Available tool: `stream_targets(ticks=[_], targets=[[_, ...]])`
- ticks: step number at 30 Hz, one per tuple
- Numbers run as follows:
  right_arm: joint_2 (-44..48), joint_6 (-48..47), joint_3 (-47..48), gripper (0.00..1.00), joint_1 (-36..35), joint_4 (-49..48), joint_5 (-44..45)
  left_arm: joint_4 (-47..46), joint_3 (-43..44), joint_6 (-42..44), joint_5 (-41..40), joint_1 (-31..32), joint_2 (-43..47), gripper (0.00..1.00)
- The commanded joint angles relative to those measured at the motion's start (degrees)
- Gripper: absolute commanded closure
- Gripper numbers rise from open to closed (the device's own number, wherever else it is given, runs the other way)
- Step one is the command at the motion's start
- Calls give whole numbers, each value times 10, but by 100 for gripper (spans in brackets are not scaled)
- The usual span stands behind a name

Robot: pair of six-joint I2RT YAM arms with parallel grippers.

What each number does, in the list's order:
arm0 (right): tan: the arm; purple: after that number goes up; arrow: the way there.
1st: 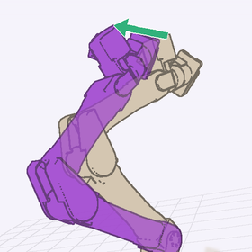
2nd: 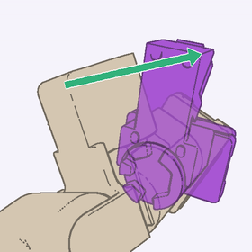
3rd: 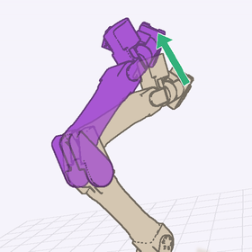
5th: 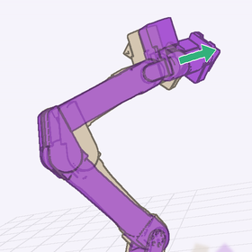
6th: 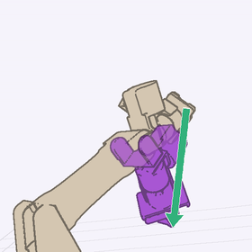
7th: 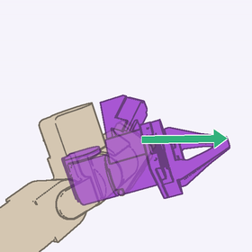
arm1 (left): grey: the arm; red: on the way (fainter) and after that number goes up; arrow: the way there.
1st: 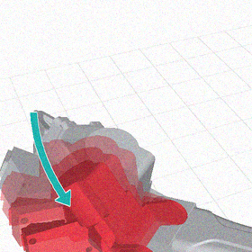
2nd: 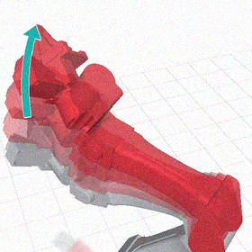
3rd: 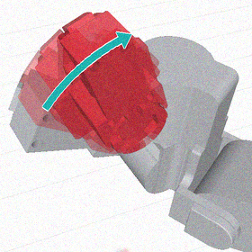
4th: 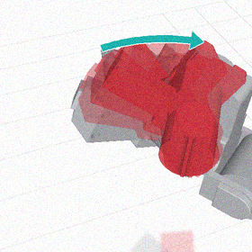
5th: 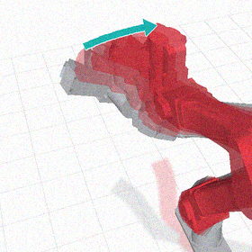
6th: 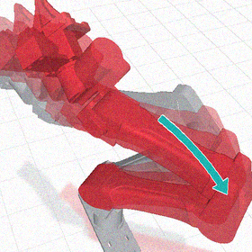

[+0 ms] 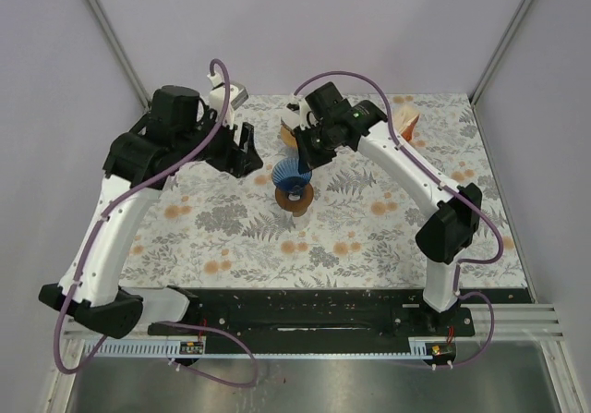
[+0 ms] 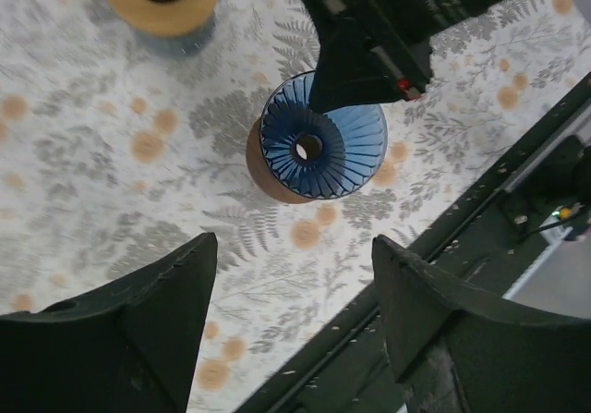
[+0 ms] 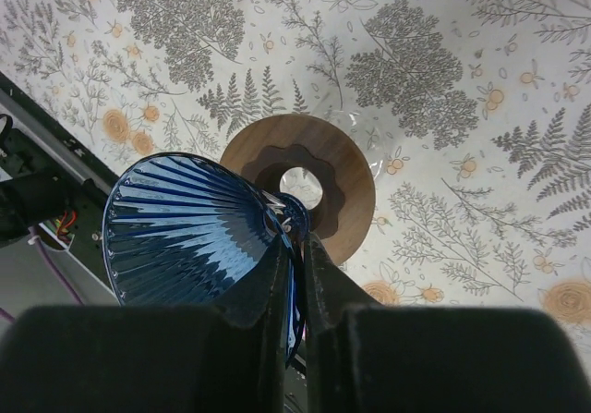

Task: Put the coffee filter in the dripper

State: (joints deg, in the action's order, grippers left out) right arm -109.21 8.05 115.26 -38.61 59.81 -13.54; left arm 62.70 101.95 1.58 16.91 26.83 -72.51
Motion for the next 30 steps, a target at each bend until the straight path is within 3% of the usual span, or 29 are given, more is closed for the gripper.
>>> stream_targets(ticks=[1, 8, 12, 25, 28, 30], targets=[[53, 28, -29, 100, 4, -57, -49, -48, -66, -132, 147, -54, -32, 29], [43, 22, -46, 100, 4, -71, -50, -116, -161, -176, 169, -55, -48, 32], [40, 21, -61, 100, 8, -75, -55, -148, -184, -185, 154, -55, -58, 39], [36, 5, -114, 100, 15, -113, -72, -198, -234, -205, 134, -55, -107, 48], [30, -3, -123, 100, 15, -121, -69, -204, -243, -207, 135, -55, -116, 57], [29, -9, -132, 100, 14, -127, -69, -206, -245, -206, 127, -55, -122, 71]])
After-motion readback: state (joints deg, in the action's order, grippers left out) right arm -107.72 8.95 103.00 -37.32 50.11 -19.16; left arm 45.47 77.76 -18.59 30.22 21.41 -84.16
